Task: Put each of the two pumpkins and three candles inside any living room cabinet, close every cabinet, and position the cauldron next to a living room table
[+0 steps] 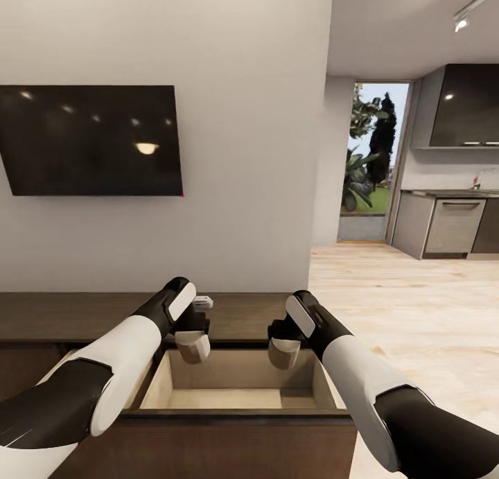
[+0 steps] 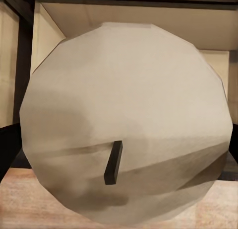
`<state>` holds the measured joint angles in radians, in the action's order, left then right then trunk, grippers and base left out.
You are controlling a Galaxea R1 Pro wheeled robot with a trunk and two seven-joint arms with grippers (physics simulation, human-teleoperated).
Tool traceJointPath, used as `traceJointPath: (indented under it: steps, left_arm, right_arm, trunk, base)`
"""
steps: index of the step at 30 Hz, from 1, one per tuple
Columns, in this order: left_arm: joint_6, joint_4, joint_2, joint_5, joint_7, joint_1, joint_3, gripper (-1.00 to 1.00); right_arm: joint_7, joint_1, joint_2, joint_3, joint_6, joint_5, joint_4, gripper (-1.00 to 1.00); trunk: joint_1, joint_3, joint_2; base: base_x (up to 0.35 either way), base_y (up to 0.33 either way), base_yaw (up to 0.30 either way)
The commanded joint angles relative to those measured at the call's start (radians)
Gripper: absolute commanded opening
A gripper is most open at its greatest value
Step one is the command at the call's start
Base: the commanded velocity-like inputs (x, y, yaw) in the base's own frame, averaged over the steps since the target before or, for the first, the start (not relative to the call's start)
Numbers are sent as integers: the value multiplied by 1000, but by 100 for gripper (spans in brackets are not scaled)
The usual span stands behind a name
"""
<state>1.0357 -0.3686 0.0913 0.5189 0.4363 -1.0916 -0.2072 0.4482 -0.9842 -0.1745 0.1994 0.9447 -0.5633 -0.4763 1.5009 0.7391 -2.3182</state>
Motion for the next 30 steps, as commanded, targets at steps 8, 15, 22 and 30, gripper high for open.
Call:
traceJointPath:
  steps: [8, 15, 22, 30]
  left_arm:
    - [2, -7, -1, 10, 7, -1, -17, -100]
    - [1, -7, -1, 10, 7, -1, -21, -100]
    - [-21, -6, -1, 10, -6, -1, -23, -100]
    - [-28, -6, 0, 10, -23, -1, -63, -100]
  right_arm:
    - [10, -1, 0, 2, 2, -9, -1, -100]
    - [9, -1, 0, 1, 2, -9, -1, -100]
    - [-9, -1, 0, 2, 2, -9, -2, -100]
    - [-16, -1, 0, 0, 2, -9, -2, -100]
  trunk:
    - [19, 17, -36]
    - [46, 39, -85]
    - [73, 61, -134]
    - [100, 87, -182]
  base:
    - [1, 0, 0]
    - [0, 0, 0]
    - [0, 0, 0]
    - [0, 0, 0]
